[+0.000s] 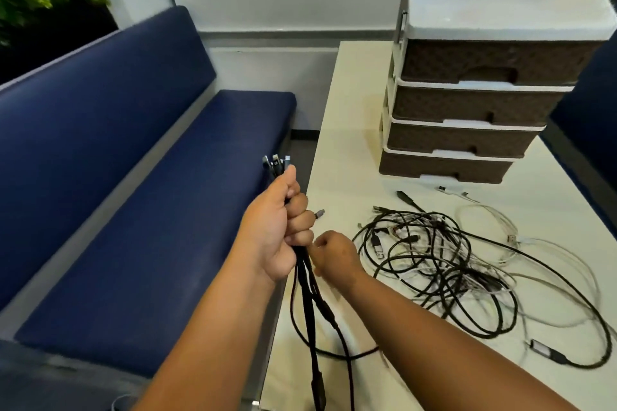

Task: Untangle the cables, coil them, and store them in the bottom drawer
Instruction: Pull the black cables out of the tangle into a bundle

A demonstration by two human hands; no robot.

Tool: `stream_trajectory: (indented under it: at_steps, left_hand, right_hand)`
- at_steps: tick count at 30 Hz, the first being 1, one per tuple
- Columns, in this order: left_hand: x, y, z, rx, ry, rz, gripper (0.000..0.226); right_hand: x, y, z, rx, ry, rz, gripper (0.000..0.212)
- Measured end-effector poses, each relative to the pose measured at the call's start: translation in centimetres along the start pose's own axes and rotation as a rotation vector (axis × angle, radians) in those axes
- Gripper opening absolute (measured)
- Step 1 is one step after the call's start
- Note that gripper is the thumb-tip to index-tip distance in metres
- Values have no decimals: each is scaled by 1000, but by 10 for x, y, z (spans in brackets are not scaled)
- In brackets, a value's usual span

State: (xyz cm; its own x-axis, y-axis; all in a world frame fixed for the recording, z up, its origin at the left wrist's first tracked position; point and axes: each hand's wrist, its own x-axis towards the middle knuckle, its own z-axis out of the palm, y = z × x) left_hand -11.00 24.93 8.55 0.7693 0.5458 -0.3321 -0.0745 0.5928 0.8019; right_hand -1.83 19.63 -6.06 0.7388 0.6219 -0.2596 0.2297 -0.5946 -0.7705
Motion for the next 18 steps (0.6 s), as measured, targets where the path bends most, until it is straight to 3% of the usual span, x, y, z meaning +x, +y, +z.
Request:
stream_trajectory:
  at_steps: [5, 10, 12, 16, 18]
  left_hand:
    - [19, -1, -6, -3, -13, -32, 39]
    - [29, -1, -18, -11, 10, -25, 33]
    - [33, -2, -23, 12, 47, -17, 30]
    - [38, -9, -26, 101, 113, -14, 25]
    - [38, -14, -19, 142, 102, -23, 30]
  right_hand:
    - [17, -4, 9, -227, 34, -9, 34]
    - [20, -6, 11, -292, 49, 95, 19]
    - [16, -7, 5, -39, 87, 146, 14]
    - [-20, -23, -27, 824, 78, 135, 8]
    - [-43, -32, -48, 936, 87, 3, 5]
